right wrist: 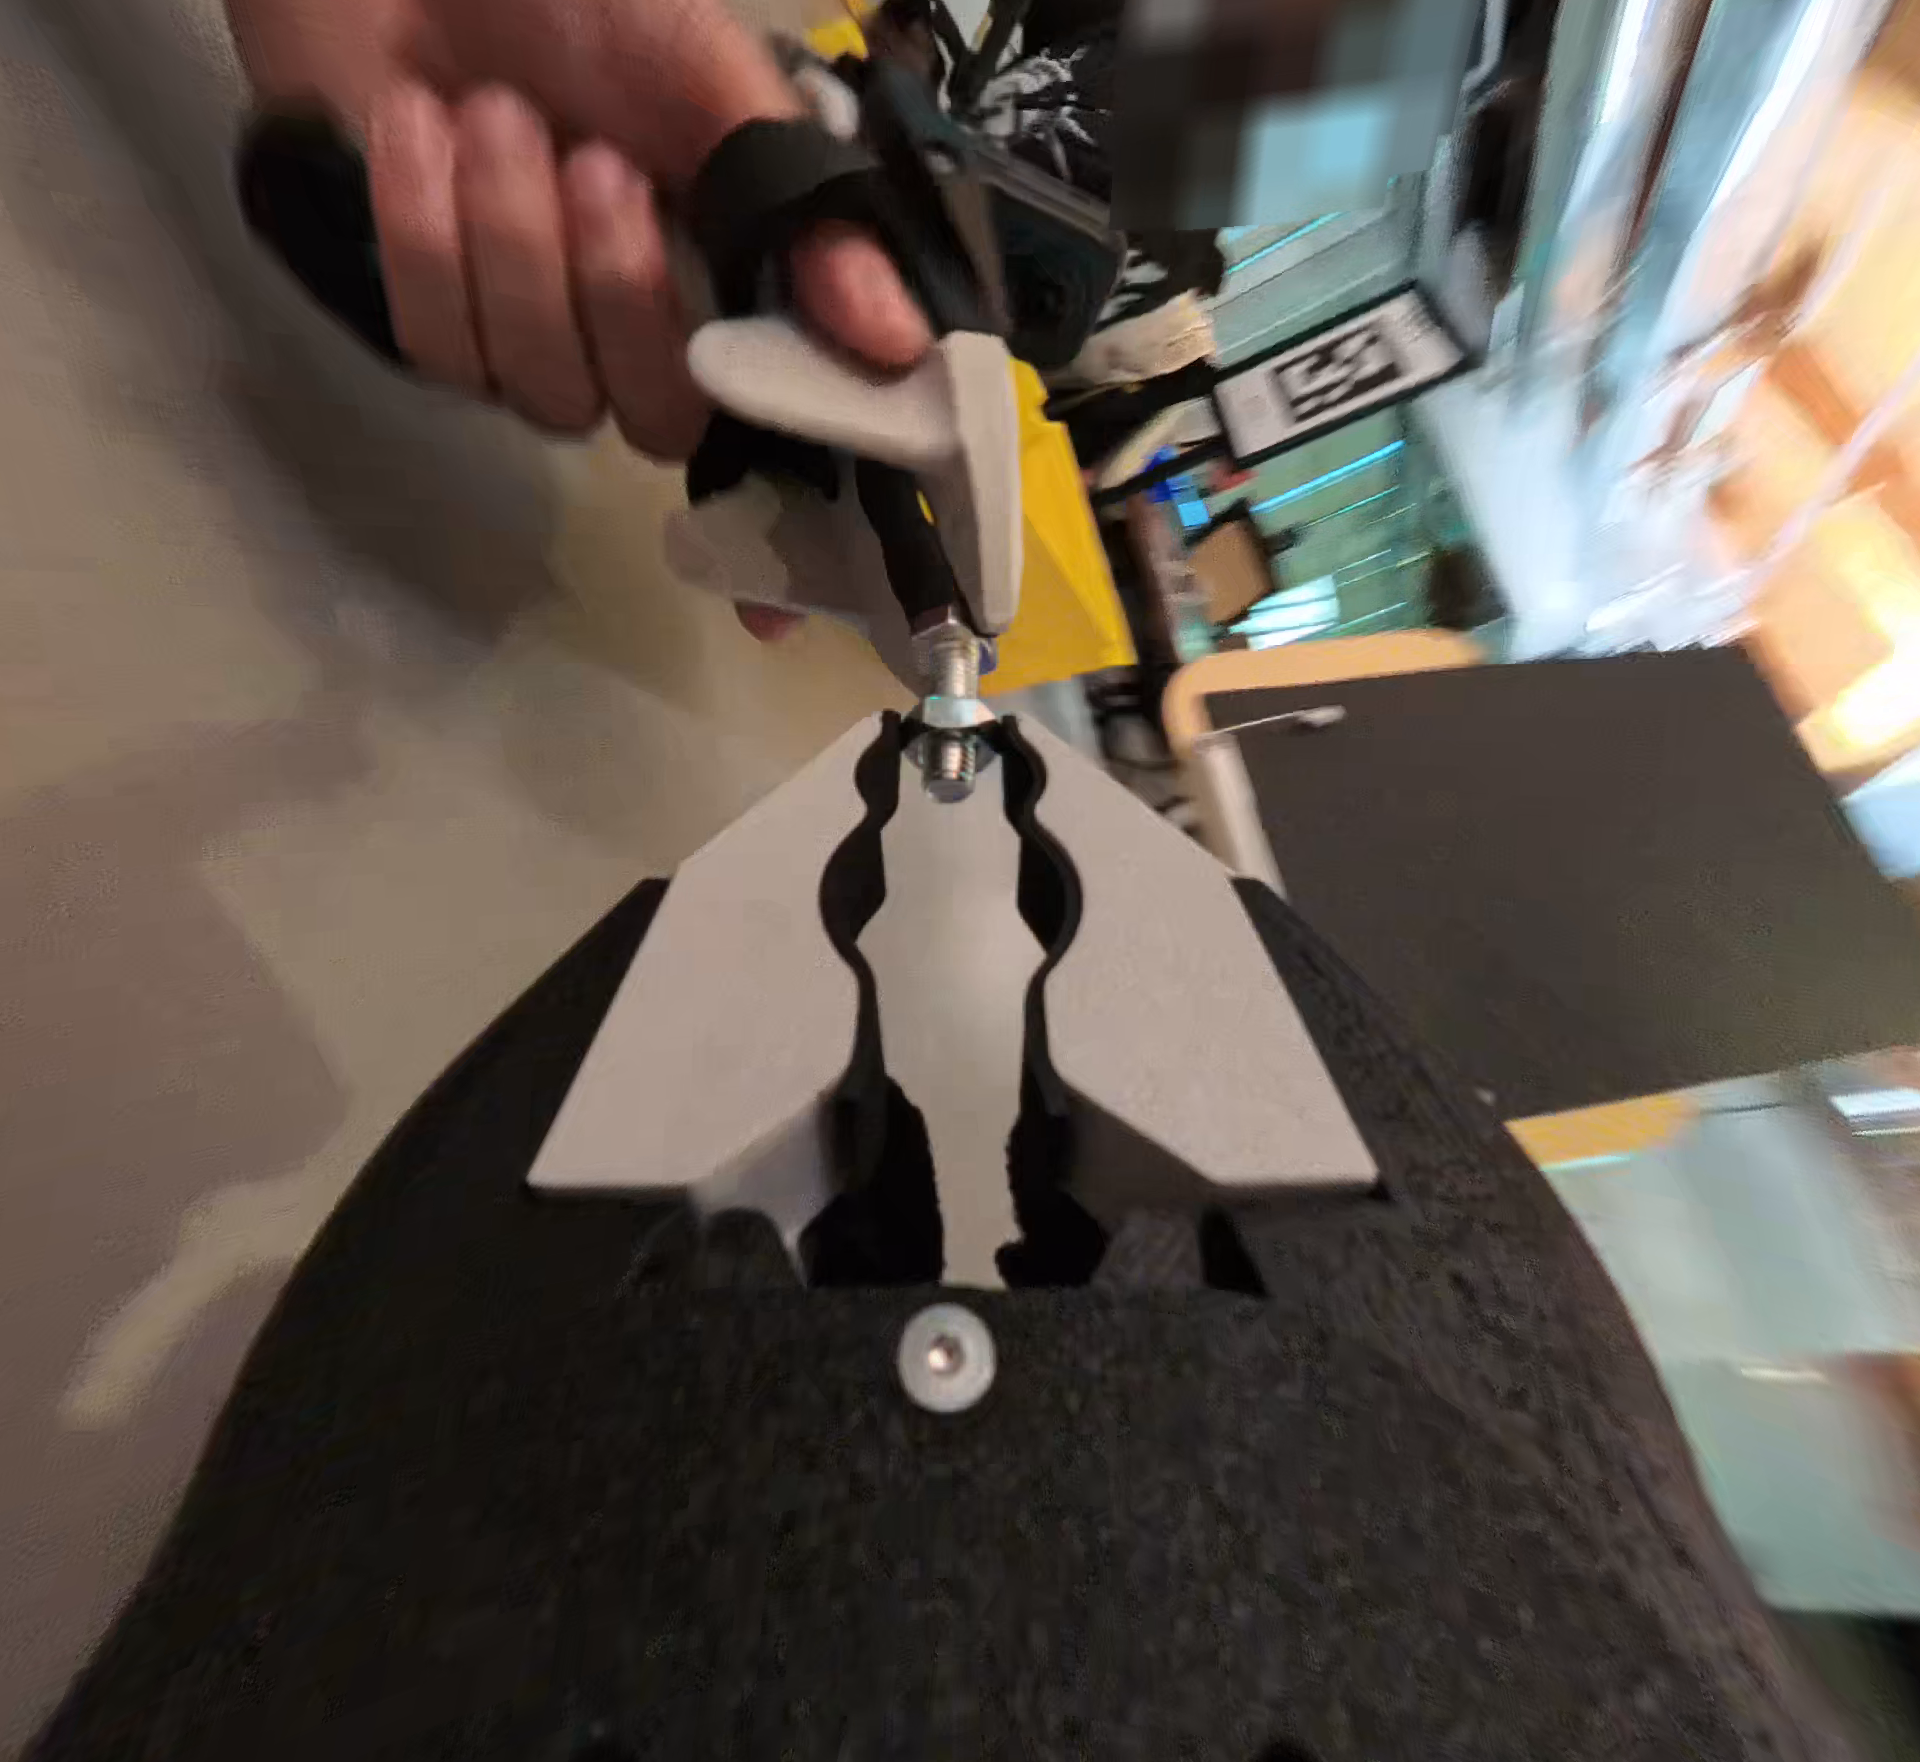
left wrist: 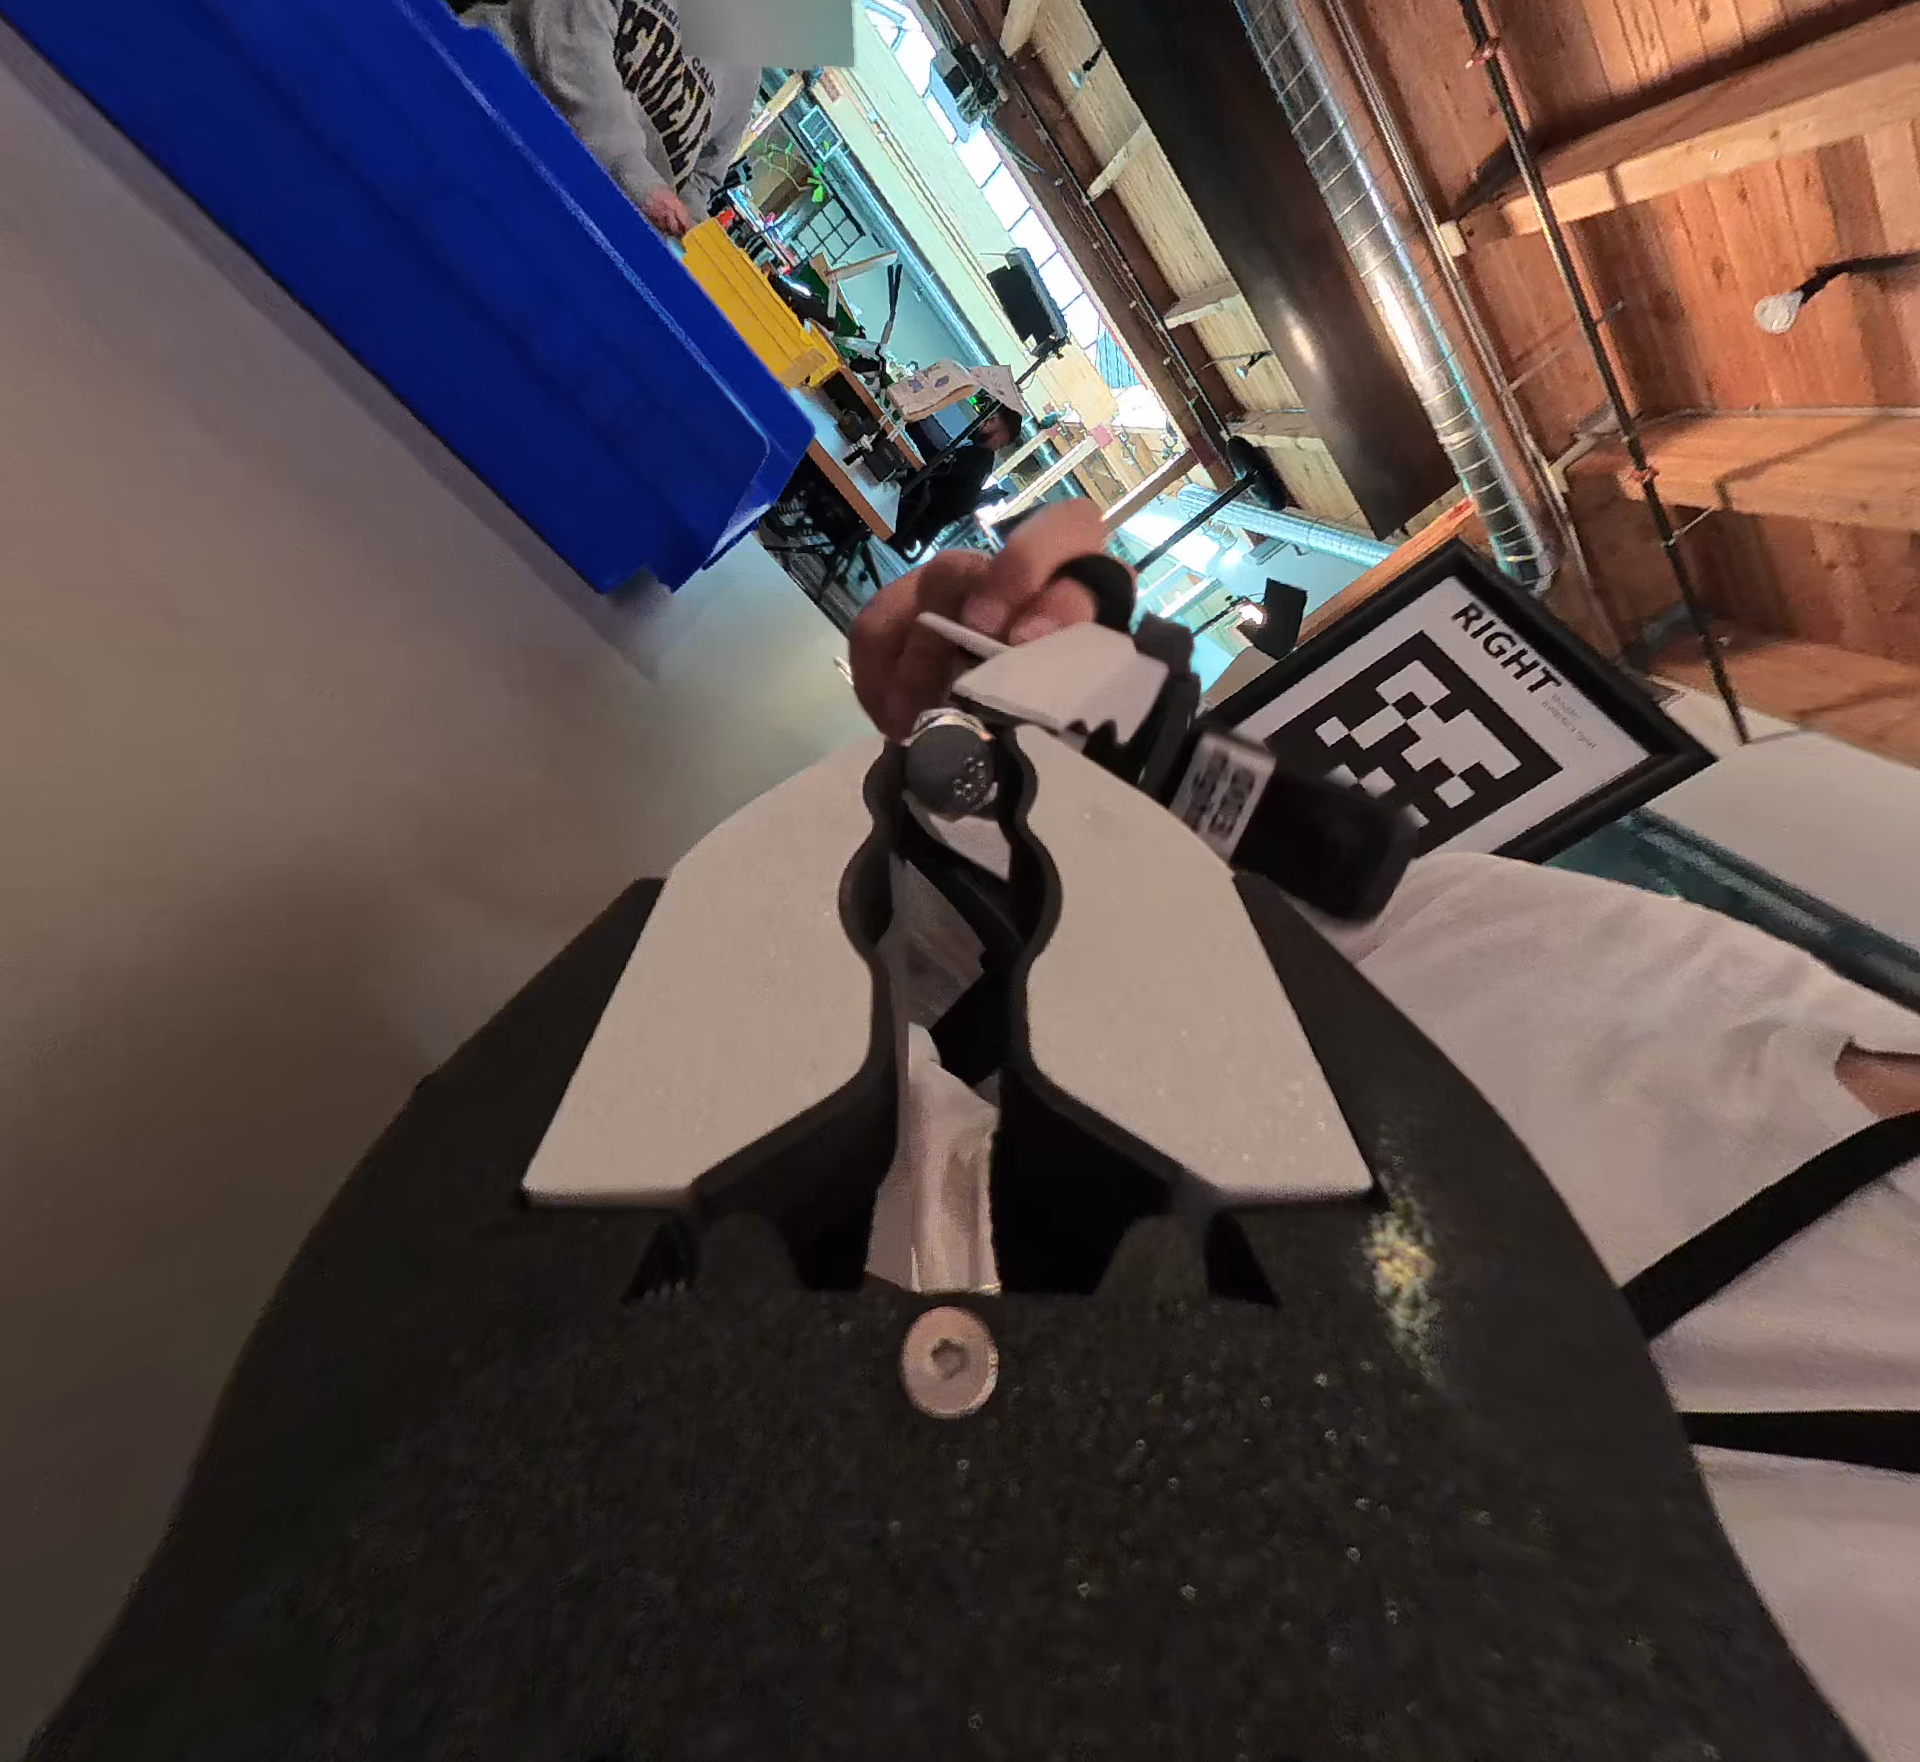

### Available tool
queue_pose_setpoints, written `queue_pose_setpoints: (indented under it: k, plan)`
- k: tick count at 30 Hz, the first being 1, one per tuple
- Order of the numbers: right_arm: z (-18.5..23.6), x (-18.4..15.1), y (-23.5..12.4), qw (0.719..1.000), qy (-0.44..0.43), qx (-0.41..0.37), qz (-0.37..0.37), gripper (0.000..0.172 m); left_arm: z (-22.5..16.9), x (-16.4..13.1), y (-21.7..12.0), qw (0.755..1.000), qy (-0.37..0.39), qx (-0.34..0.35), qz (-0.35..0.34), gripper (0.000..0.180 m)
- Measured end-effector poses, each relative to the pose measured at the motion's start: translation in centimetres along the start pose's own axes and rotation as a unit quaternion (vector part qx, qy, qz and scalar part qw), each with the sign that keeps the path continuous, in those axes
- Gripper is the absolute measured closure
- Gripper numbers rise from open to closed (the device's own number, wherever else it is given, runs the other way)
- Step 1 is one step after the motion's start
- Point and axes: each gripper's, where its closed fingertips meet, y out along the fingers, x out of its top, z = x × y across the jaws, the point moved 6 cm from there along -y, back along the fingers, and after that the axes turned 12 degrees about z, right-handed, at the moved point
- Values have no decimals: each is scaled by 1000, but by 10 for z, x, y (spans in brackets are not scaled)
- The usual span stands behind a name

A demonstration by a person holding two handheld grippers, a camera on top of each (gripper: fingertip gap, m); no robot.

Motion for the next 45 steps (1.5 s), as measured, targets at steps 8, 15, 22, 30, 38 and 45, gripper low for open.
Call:
queue_pose_setpoints:
  k: [8,15,22,30,38,45]
  plan:
    - [-23,-12,10,741,554,369,-84,153,-15,6,-3,995,96,28,-8,164]
    - [-21,-16,17,456,727,495,-136,153,-25,8,-4,990,137,28,-27,164]
    - [-28,-14,7,867,426,253,-56,123,-13,14,-15,996,48,-9,-72,164]
    - [11,-6,4,972,-183,-136,60,122,2,6,-8,998,-22,-9,-50,164]
    - [18,-2,10,932,-296,-206,44,153,6,-3,2,998,-60,-25,-19,164]
    - [3,3,7,998,-34,-45,25,153,0,0,1,1000,-13,-8,-10,164]
